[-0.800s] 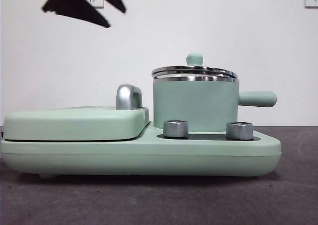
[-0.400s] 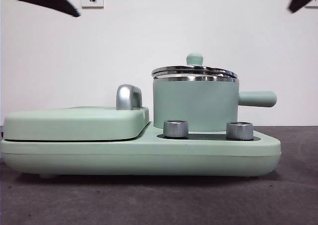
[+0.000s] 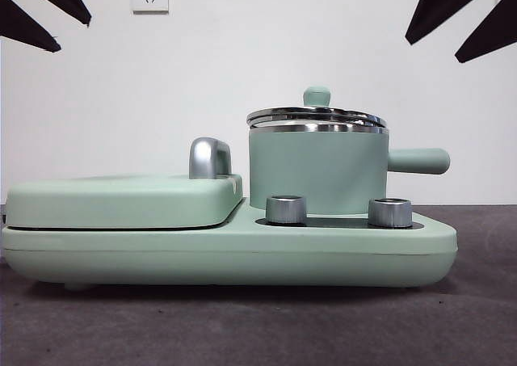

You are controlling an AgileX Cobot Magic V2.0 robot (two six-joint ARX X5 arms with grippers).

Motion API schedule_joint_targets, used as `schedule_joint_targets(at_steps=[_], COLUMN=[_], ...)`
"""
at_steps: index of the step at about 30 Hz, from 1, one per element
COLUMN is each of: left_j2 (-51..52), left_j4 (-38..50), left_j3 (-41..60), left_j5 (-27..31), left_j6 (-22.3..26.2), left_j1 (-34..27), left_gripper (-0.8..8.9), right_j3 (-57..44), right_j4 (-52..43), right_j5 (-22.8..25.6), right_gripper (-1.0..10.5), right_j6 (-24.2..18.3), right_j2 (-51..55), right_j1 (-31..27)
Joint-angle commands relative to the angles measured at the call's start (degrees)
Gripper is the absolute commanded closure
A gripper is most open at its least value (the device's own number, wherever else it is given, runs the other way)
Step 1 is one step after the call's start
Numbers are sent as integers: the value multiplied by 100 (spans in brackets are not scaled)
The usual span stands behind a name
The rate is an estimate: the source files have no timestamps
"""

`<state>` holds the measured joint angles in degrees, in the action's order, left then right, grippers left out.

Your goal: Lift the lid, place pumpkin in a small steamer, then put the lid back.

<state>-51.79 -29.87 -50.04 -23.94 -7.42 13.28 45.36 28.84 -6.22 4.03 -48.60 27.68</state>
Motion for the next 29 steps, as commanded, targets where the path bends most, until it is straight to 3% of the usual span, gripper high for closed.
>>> schedule_joint_targets(at_steps=[1, 3, 4, 5, 21, 25, 29], left_j2=[-42, -42, -42, -42, -28, 160, 710], left_j4=[-74, -149, -177, -166, -350, -348, 376], left_j3=[-42, -42, -42, -42, -42, -17, 597], left_j5=[-15, -13, -17, -17, -9, 17, 289], left_j6=[-101, -98, -98, -111, -83, 879, 1123], left_j1=[22, 24, 26, 28, 24, 0, -81], left_gripper=[564, 628, 840, 789, 807, 807, 807], right_j3=[33, 33, 33, 33, 33, 33, 33], right_j4=[-37, -35, -11, 22, 26, 26, 26], right_j5=[9, 15, 9, 9, -109, -109, -109], right_gripper=[595, 662, 875, 946, 932, 932, 932], right_j6=[-109, -107, -107, -160, -155, -155, -155], right_j2=[-33, -24, -24, -24, 2, 2, 2], right_j1=[31, 31, 31, 31, 35, 35, 35])
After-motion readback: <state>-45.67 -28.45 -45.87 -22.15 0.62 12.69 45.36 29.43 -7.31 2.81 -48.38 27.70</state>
